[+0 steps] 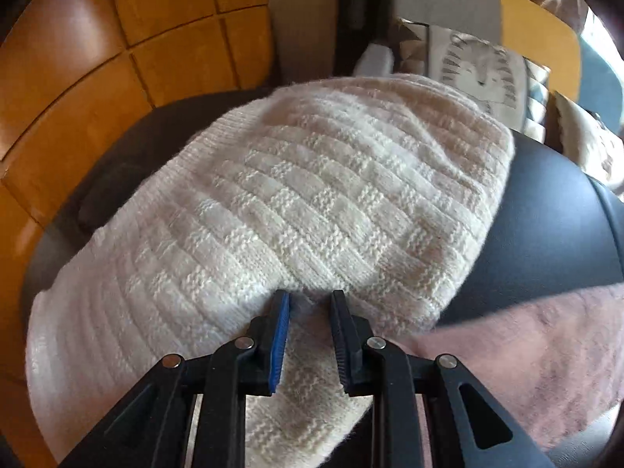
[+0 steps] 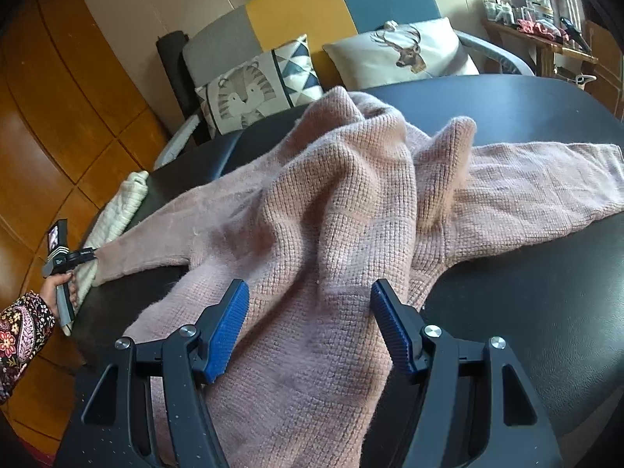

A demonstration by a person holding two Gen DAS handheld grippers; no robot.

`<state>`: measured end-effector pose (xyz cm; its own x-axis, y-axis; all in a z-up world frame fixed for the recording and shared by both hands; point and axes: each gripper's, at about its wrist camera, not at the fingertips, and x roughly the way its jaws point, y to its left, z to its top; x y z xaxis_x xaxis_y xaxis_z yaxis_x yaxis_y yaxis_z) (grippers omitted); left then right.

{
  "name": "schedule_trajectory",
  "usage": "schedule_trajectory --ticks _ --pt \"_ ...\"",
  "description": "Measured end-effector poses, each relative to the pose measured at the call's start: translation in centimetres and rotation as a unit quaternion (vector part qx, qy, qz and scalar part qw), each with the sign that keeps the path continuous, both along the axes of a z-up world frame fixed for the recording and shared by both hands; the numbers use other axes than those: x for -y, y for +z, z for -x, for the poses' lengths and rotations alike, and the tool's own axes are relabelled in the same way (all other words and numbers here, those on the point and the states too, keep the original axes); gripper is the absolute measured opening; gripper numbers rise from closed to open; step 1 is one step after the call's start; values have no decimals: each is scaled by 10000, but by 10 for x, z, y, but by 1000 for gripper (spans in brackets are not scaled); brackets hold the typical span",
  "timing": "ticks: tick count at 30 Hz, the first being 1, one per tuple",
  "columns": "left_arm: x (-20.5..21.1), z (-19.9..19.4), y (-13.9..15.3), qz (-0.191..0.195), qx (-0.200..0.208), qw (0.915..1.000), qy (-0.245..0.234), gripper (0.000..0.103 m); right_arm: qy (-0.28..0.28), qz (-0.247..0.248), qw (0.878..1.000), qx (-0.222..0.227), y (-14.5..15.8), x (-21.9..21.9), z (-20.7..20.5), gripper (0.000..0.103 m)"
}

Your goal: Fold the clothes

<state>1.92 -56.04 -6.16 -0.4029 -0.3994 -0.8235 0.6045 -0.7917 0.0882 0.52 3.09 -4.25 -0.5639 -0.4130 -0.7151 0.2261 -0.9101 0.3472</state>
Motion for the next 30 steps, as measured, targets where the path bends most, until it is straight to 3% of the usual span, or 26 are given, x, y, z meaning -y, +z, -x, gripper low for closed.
schedule_trajectory --ticks 5,10,13,17,21,23,24,30 --pt "39 -22 -5 178 -144 9973 698 22 7 -124 9999 -62 9 11 6 68" --pt "37 -42 7 -124 -620 9946 827 21 60 -144 9999 -74 9 22 14 68" --pt "4 -45 24 -162 -1106 9926 480 21 91 -69 9999 -48 7 28 18 68" --pt "-74 -15 32 -318 -1319 9890 -593 21 157 -31 9999 -48 6 32 17 68" --pt "-133 30 16 -735 -924 9839 -1341 21 96 42 9999 -62 8 27 13 68" --pt "-145 47 3 -652 -576 9870 -1353 22 25 113 9999 -77 11 20 10 68" --pt "-150 48 4 -479 -606 9878 -1351 22 -12 123 9999 -86 11 16 9 68" --pt "-116 56 5 -203 -378 9907 -1294 22 -356 218 9991 -34 7 -11 8 68"
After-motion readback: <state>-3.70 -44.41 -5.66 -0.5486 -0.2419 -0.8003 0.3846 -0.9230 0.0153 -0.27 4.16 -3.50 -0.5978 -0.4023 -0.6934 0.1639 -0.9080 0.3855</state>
